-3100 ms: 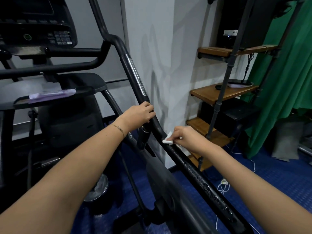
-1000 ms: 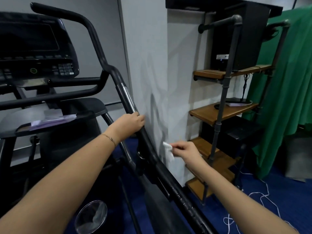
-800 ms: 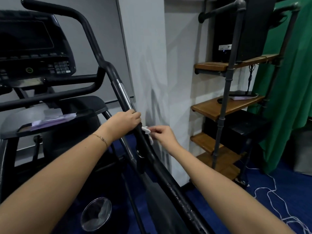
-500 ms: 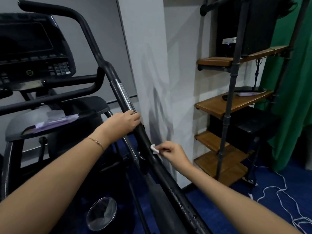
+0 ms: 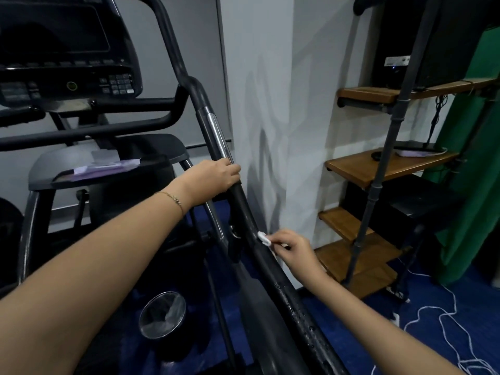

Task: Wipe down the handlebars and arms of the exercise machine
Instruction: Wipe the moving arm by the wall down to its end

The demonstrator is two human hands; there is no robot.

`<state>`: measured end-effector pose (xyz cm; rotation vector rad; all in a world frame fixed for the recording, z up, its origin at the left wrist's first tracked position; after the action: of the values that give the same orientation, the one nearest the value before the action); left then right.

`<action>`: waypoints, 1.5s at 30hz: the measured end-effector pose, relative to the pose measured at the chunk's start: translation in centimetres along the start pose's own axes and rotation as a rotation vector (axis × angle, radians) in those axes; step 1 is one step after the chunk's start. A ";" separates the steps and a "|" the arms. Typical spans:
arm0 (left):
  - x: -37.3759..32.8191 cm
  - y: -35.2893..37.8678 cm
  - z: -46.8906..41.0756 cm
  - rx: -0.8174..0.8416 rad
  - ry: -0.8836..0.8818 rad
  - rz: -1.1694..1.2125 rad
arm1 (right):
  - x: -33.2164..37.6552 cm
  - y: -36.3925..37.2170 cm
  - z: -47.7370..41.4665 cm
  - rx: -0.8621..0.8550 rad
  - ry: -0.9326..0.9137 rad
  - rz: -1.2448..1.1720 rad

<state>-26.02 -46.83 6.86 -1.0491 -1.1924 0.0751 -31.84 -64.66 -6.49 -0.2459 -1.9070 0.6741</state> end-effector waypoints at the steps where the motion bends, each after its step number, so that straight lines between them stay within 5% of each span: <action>1: 0.0 0.0 0.0 0.012 -0.006 -0.007 | -0.2 -0.3 0.6 0.037 0.007 0.031; 14: -0.4 -0.6 0.6 -0.014 -0.019 0.088 | 7.0 0.6 -7.3 0.112 -0.302 0.645; 20: -0.3 0.1 0.6 -0.035 -0.016 0.091 | 6.6 0.7 -5.5 0.295 -0.240 0.561; 29: 0.1 1.6 0.7 -0.065 -0.028 0.136 | 7.3 1.0 -5.8 0.122 -0.463 0.764; 35: -0.3 1.3 0.9 -0.082 -0.026 0.139 | 7.5 0.4 -7.7 0.123 -0.297 0.573; 40: -2.4 -1.2 1.2 -0.036 -0.099 0.168 | 6.8 -1.3 -5.0 0.288 -0.140 0.484; 45: -8.9 -0.5 3.9 -0.171 0.237 0.248 | 6.4 -4.3 4.1 0.237 -0.010 0.053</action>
<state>-33.09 -49.61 0.75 -1.3159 -0.8620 0.0413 -37.72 -66.63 -0.28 -0.1434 -1.8150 0.9305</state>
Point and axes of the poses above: each hand's wrist, its own z-axis away from the middle knuckle, its own y-axis out of the palm, x = y × z, the point moved 4 cm from there along -z, towards the middle knuckle, and after that the axes turned 11 degrees about x, right-handed, at the moved point
